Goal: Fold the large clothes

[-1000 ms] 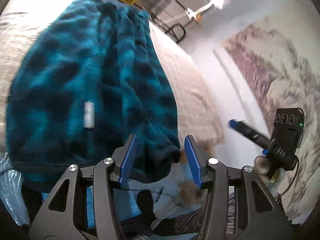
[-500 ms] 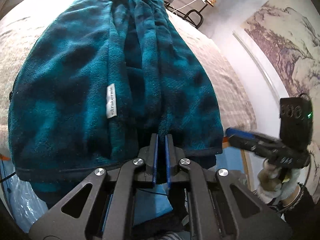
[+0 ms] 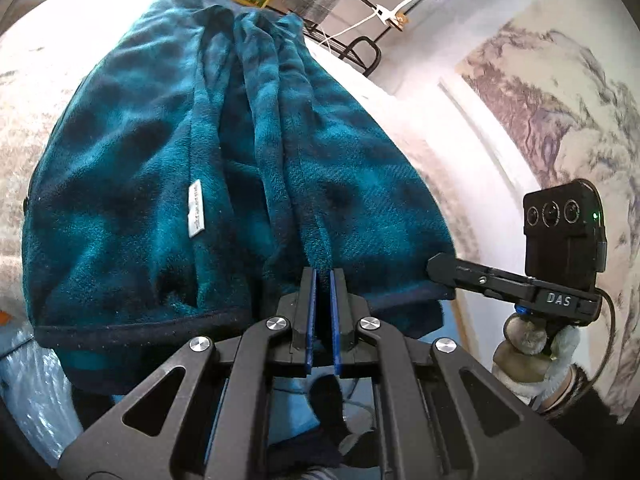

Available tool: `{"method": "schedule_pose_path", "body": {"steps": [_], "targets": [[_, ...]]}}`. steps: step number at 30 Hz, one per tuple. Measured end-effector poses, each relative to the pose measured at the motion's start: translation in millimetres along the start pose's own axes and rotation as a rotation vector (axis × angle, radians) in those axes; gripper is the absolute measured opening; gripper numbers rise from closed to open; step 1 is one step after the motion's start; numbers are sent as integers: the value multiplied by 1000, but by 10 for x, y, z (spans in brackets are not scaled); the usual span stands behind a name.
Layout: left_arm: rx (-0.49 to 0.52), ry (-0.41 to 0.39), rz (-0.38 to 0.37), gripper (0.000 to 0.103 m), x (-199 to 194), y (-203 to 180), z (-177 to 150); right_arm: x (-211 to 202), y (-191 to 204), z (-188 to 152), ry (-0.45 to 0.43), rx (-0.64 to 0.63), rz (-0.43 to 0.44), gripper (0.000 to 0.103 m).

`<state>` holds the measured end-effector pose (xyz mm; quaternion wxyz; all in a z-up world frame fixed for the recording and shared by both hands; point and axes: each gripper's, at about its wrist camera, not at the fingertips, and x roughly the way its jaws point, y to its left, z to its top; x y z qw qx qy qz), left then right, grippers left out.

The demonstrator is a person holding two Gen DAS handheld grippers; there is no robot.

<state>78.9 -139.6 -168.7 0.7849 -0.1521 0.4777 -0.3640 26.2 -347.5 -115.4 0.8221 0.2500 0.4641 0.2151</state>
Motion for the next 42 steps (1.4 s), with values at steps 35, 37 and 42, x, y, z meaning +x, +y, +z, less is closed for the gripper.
{"method": "schedule_pose_path", "body": {"steps": [35, 37, 42], "targets": [[-141, -30, 167, 52, -714, 1325, 255, 1418, 871, 233, 62, -480, -376, 30], [-159, -14, 154, 53, -678, 1373, 249, 1258, 882, 217, 62, -441, -300, 30], [-230, 7, 107, 53, -622, 1545, 207, 551, 654, 122, -35, -353, -278, 60]]}}
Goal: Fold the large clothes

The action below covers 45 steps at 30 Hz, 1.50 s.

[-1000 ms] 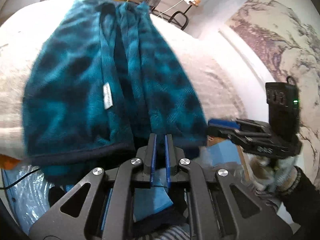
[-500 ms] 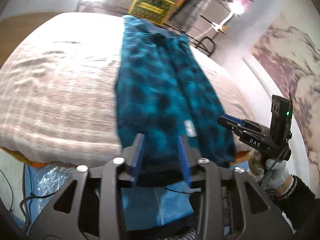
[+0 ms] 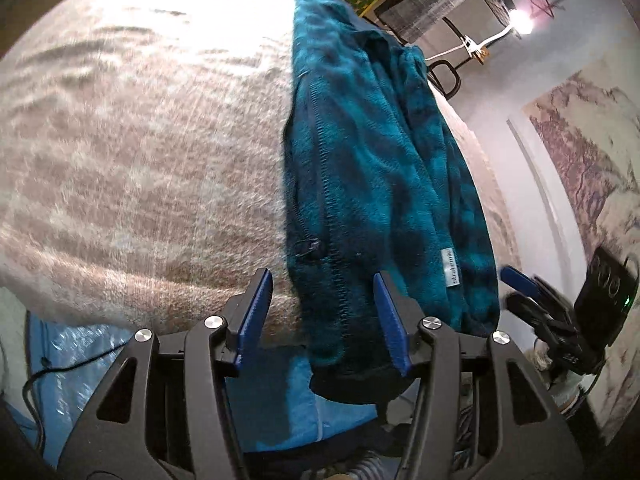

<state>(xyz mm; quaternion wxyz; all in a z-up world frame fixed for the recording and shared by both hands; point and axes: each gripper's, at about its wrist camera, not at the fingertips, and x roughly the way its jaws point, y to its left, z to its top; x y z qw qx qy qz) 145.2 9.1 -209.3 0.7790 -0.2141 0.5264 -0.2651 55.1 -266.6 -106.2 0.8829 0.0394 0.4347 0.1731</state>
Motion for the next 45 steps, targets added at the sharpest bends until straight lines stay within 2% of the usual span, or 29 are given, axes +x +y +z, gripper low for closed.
{"method": "schedule_pose_path", "body": {"steps": [5, 6, 10, 16, 21, 23, 24, 25, 26, 29, 36, 39, 45], "targets": [[-103, 23, -83, 53, 59, 180, -43, -300, -722, -378, 12, 210, -33, 63], [-105, 25, -92, 53, 67, 181, -43, -320, -856, -453, 16, 264, -14, 62], [-109, 67, -148, 53, 130, 129, -108, -242, -1183, -707, 25, 430, 172, 61], [-59, 83, -139, 53, 175, -29, -127, -35, -1081, -749, 81, 416, 287, 59], [-45, 92, -148, 52, 179, -67, -196, 156, -1025, -728, 128, 423, 384, 45], [-31, 94, -134, 45, 180, -82, -198, 259, -994, -696, 142, 411, 382, 41], [-31, 97, -128, 35, 176, -68, -177, 295, -992, -676, 140, 412, 372, 38], [-34, 102, -128, 27, 175, -66, -170, 311, -990, -671, 137, 422, 377, 30], [-41, 101, -143, 24, 173, -75, -167, 309, -1022, -682, 130, 444, 398, 24], [-65, 86, -210, 20, 71, -80, -137, 208, -1066, -666, 86, 503, 475, 18], [-131, 43, -347, 17, -165, -185, 122, -121, -1130, -400, -72, 577, 584, 16], [-121, 16, -359, 17, -231, -297, 348, -153, -1176, -215, -108, 583, 572, 16], [-150, -38, -354, 17, -182, -447, 913, -151, -1323, 290, -160, 561, 487, 16]]}}
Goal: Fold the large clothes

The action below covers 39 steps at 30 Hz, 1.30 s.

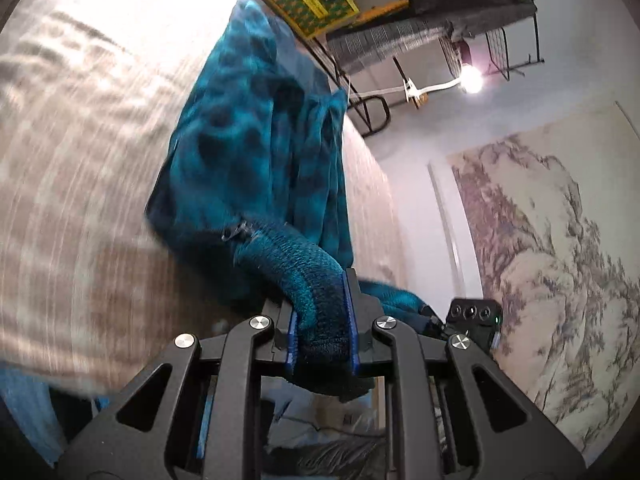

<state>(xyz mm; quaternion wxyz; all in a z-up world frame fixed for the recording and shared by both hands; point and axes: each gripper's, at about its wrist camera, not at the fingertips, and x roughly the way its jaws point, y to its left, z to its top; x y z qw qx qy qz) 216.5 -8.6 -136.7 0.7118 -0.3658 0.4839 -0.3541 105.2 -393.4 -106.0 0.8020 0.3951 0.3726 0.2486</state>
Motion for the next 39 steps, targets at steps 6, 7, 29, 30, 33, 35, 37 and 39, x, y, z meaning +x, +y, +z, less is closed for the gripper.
{"method": "schedule_pose_path", "body": {"steps": [6, 7, 29, 30, 33, 35, 37, 39], "targets": [[-53, -54, 51, 17, 322, 102, 546, 164, -129, 499, -62, 13, -89, 16], [-65, -58, 59, 17, 382, 134, 621, 221, -196, 608, -69, 31, -101, 15], [-143, -50, 106, 41, 835, 475, 1219, 578, -770, 1412, -33, 146, -160, 45], [-140, -57, 103, 43, 799, 464, 1219, 474, -762, 1425, -64, 143, -147, 57], [-143, -75, 94, 57, 699, 462, 1228, 178, -793, 1458, -146, 161, -88, 79], [-128, -112, 117, 67, 608, 445, 1241, 47, -803, 1468, -172, 156, -95, 75], [-126, -131, 125, 72, 549, 455, 1260, -21, -778, 1435, -175, 107, -139, 68], [-103, -133, 139, 72, 523, 470, 1277, 32, -770, 1389, -134, 72, -183, 61]]}}
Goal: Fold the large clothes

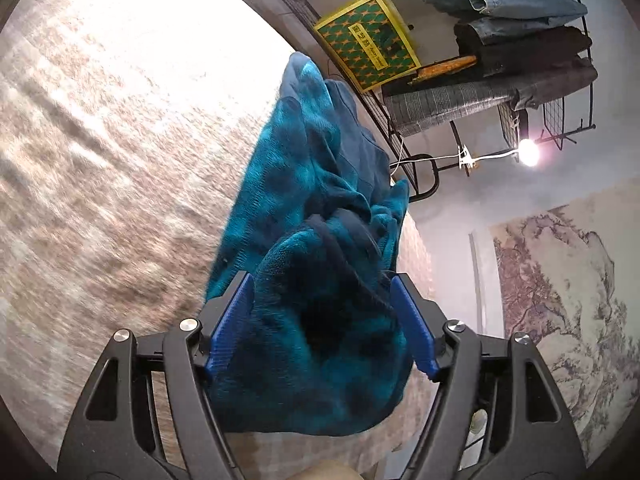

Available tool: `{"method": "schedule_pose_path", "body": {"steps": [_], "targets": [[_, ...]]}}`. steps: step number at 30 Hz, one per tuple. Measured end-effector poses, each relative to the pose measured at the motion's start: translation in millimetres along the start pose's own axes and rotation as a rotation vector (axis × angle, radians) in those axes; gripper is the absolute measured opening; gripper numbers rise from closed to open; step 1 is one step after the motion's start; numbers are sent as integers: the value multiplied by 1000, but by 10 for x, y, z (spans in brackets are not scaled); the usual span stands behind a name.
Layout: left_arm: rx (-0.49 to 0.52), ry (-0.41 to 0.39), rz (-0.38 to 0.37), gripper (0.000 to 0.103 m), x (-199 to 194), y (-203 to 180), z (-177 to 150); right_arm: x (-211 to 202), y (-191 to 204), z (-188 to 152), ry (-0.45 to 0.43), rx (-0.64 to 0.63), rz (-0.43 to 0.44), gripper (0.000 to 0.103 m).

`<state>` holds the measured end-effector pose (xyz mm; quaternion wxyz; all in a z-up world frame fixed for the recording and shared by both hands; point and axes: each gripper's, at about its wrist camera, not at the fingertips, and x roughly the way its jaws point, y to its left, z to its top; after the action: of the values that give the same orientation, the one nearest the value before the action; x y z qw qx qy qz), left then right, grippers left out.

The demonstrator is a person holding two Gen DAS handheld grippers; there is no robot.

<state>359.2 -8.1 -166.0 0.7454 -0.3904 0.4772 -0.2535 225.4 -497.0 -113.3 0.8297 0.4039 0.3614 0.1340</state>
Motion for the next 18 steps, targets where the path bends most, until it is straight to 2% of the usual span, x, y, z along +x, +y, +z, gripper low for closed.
{"method": "schedule_pose_path", "body": {"steps": [2, 4, 9, 11, 12, 13, 14, 16, 18], "targets": [[83, 2, 69, 72, 15, -23, 3, 85, 31, -91, 40, -61, -61, 60], [129, 12, 105, 72, 51, -2, -20, 176, 47, -174, 90, -109, -90, 60], [222, 99, 186, 72, 336, 49, -153, 374, 82, -352, 166, -202, -158, 60], [204, 121, 173, 58, 410, 96, -194, 431, 79, -401, 177, -208, -168, 58], [193, 130, 163, 44, 426, 102, -209, 450, 87, -424, 180, -212, -168, 54], [175, 128, 166, 35, 418, 94, -228, 472, 108, -446, 184, -228, -179, 32], [166, 120, 166, 32, 385, 72, -237, 484, 136, -471, 194, -243, -188, 14], [165, 96, 159, 25, 288, 3, -256, 398, 213, -508, 168, -261, -203, 5], [180, 91, 178, 24, 262, -22, -254, 271, 255, -514, 129, -282, -235, 4]]}}
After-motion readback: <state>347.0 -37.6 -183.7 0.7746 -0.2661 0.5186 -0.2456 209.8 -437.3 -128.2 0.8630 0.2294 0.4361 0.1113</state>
